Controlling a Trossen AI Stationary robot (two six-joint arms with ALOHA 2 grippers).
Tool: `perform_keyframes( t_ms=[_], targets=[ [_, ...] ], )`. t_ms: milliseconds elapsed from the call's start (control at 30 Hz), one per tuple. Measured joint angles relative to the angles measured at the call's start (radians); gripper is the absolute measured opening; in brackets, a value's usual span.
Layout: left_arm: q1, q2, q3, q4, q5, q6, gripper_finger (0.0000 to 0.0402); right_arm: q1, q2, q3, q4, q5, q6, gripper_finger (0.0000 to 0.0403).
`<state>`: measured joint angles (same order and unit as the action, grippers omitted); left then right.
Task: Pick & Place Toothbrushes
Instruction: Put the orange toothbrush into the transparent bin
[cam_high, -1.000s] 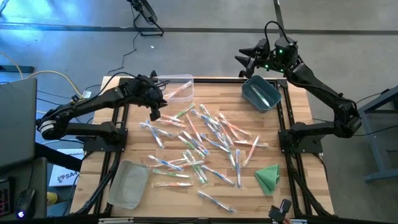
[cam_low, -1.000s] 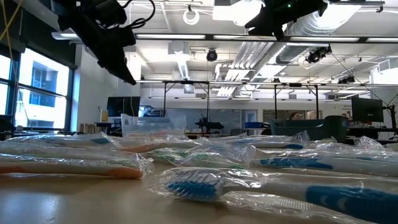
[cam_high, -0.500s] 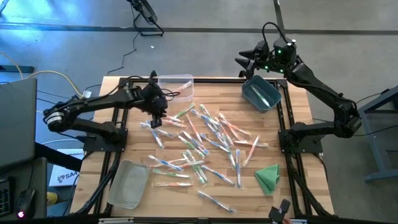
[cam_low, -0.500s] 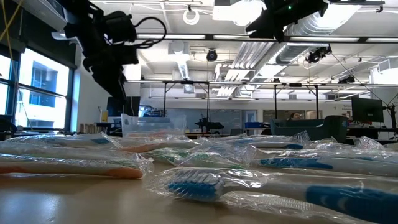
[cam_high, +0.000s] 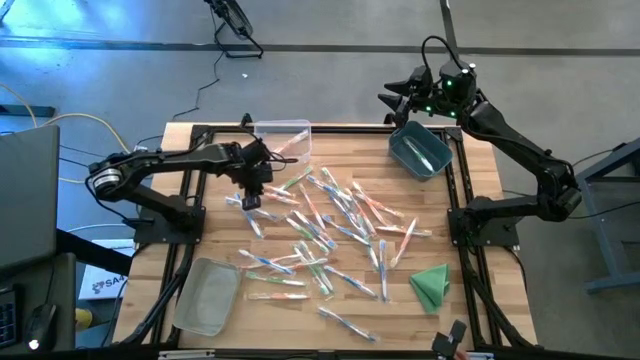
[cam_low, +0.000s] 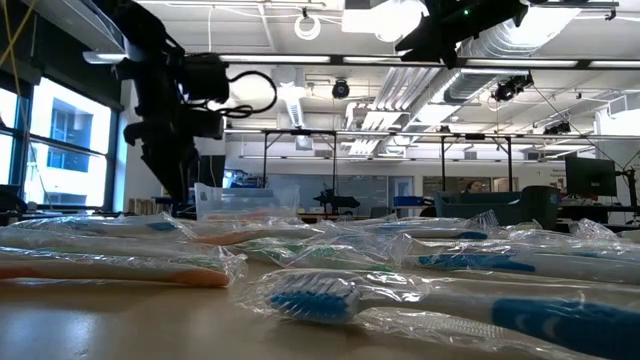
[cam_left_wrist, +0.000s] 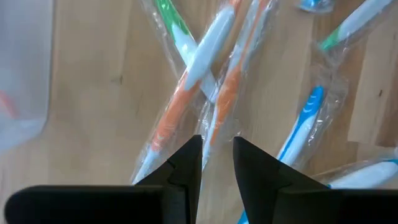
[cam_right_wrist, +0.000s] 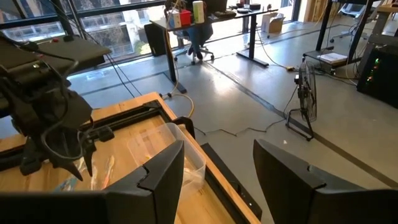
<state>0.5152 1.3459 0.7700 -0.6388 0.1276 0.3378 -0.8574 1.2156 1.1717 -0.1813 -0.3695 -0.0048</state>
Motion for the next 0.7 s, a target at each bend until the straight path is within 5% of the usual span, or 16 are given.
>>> perform_keyframes(
  t_ms=[700],
  targets=[
    [0.0,0.149,0.0,0.026,-0.061,-0.002,0.0088,0.0,0.0,0.0,-0.001,0.0,0.0,0.0185]
  ],
)
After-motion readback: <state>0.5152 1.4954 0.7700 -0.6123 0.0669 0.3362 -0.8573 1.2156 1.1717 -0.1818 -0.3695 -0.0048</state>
